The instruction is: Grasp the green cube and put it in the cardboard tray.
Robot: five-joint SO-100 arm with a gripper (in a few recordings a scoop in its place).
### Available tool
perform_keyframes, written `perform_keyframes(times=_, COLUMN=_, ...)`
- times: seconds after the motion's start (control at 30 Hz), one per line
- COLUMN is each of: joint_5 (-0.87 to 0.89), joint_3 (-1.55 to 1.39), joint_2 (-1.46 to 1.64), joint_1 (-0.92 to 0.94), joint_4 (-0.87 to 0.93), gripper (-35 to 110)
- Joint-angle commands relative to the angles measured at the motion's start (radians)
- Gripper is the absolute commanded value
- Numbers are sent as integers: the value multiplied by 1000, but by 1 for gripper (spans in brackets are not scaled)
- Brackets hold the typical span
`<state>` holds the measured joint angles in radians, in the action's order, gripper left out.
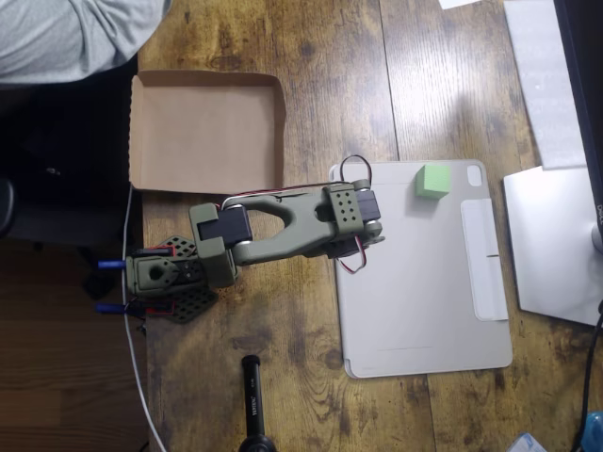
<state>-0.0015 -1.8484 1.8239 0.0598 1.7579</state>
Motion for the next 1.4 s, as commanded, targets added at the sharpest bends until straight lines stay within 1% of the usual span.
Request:
perform_keyframes(times=0.0, joint_5=40, joint_3=43, joint_2=98, joint_1=-64, joint_4=29, gripper=0)
perform_keyframes(times=0.5, joint_5=40, joint_3=75, joint_2=98, joint_1=-51, joint_4=28, gripper=0)
perform_keyframes(times=0.63, joint_5=77, joint_3=133, joint_2=48, joint_1=-49, joint_4=-67, gripper=0)
perform_keyframes(times=0.7, joint_5=84, joint_3=212, joint_2=-8, joint_1=-64, joint_4=-98, gripper=1)
perform_keyframes(times=0.83, joint_5=34, joint_3=365, joint_2=-112, joint_1=-60, joint_4=-135, gripper=3)
perform_keyframes(times=0.93, joint_5=58, joint_3=433, joint_2=-140, joint_1=-55, joint_4=-167, gripper=4)
perform_keyframes(times=1.13, joint_5=110, joint_3=802, joint_2=-259, joint_1=-97, joint_4=31, gripper=4)
perform_keyframes(times=1.27, joint_5=127, joint_3=951, joint_2=-322, joint_1=-163, joint_4=32, gripper=5)
perform_keyframes(times=1.37, joint_5=186, joint_3=1060, joint_2=-377, joint_1=-227, joint_4=32, gripper=5)
